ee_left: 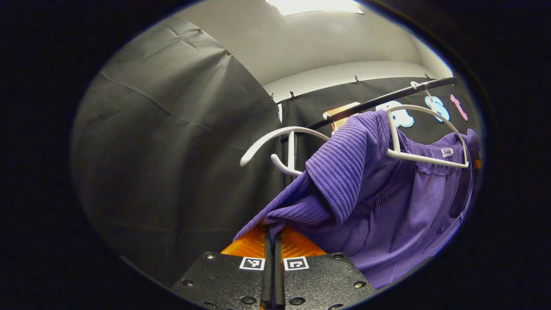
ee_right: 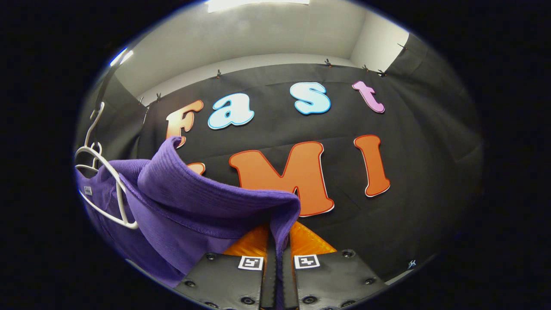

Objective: Grasp the clothes on the hanger with both hands and then place them into the laundry hamper below.

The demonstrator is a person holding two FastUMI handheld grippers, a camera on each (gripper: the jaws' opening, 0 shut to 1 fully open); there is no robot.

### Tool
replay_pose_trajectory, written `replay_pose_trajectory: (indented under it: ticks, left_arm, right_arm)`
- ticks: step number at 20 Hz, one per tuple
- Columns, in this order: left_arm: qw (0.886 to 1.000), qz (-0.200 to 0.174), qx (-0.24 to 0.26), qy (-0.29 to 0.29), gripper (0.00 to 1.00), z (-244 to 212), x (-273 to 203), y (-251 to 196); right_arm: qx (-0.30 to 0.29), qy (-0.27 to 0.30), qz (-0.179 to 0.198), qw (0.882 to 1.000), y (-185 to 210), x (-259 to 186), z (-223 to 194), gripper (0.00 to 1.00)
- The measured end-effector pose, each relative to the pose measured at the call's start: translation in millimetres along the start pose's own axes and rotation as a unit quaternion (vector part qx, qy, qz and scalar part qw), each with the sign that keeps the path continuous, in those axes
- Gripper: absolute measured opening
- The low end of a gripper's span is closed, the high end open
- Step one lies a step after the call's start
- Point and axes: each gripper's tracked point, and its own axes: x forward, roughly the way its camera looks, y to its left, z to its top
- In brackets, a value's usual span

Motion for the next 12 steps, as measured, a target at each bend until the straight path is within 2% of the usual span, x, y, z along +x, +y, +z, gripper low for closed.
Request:
replay_pose_trajectory:
  ticks: [1,5,9,12]
  left_arm:
    - [1.000,-0.001,-0.001,0.006,0.05,-6,1,-1]
    - [1.000,-0.013,0.000,0.024,0.03,-22,-3,-9]
    - [0.998,-0.042,-0.015,0.052,0.03,-39,-6,-20]
    - [0.994,-0.064,-0.048,0.073,0.03,-46,-9,-27]
  right_arm:
    - [-0.001,0.008,0.001,1.000,0,2,-9,0.13]
    - [-0.010,0.032,0.005,0.999,3,5,-44,0.13]
    - [-0.028,0.075,0.010,0.997,3,11,-84,0.13]
    - [-0.019,0.112,0.008,0.993,2,15,-109,0.13]
